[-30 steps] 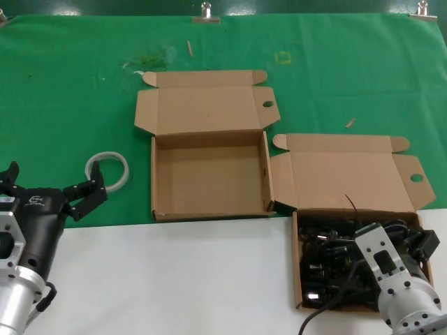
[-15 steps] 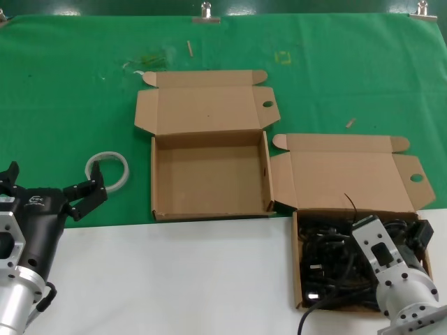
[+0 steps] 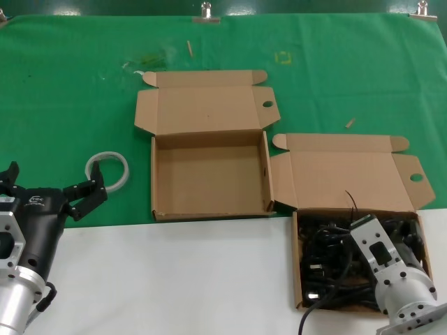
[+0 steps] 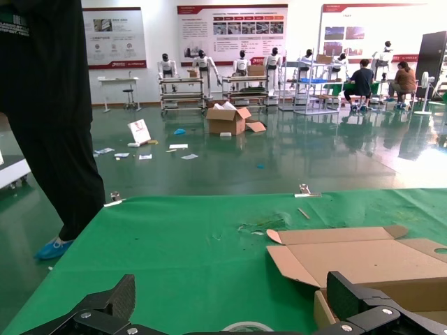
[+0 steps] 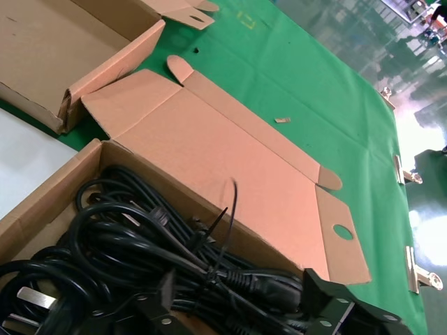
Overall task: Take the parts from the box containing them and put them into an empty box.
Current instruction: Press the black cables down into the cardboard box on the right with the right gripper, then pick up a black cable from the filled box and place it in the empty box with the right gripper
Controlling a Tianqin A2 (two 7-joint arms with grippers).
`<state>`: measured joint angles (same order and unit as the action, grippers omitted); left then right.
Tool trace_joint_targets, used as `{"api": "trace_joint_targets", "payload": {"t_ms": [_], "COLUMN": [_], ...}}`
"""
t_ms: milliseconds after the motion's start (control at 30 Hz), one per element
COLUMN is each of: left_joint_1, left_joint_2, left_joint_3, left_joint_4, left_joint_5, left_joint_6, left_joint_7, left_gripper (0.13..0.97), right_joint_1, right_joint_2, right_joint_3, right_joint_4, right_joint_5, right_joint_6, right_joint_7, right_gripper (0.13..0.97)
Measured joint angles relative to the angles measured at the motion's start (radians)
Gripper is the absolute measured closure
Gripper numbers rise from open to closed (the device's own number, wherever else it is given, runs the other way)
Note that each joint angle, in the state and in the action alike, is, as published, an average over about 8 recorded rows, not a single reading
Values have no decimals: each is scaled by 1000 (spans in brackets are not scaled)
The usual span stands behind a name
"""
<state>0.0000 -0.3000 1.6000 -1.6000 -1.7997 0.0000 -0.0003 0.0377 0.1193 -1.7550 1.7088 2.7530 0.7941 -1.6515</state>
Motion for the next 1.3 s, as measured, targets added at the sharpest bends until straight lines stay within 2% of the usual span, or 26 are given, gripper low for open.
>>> {"api": "trace_joint_targets", "payload": {"t_ms": [100, 367, 400, 667, 967, 1300], "left_joint_1": [0, 0, 0, 0, 0, 0], "left_joint_2": [0, 0, 0, 0, 0, 0], "left_joint_3": [0, 0, 0, 0, 0, 0], "left_joint_4": [0, 0, 0, 0, 0, 0], "left_joint_5": [0, 0, 0, 0, 0, 0], "left_joint_6": [0, 0, 0, 0, 0, 0], "left_joint_7": [0, 0, 0, 0, 0, 0], "left_gripper": [132, 132, 132, 132, 132, 132], "right_joint_1": [-1, 2, 2, 9, 21, 27], "right_joint_2": [0, 0, 0, -3, -3, -3], "right_joint_3": [-1, 0, 0, -1, -5, -1], "right_joint_4": [-5, -19, -21, -36, -49, -11], "right_joint_5": [0, 0, 0, 0, 0, 0], "right_joint_6": [-8, -28, -30, -46, -57, -27], "right_joint_7": [9, 31, 33, 53, 69, 58], "right_gripper": [384, 596, 596, 780, 898, 939]}}
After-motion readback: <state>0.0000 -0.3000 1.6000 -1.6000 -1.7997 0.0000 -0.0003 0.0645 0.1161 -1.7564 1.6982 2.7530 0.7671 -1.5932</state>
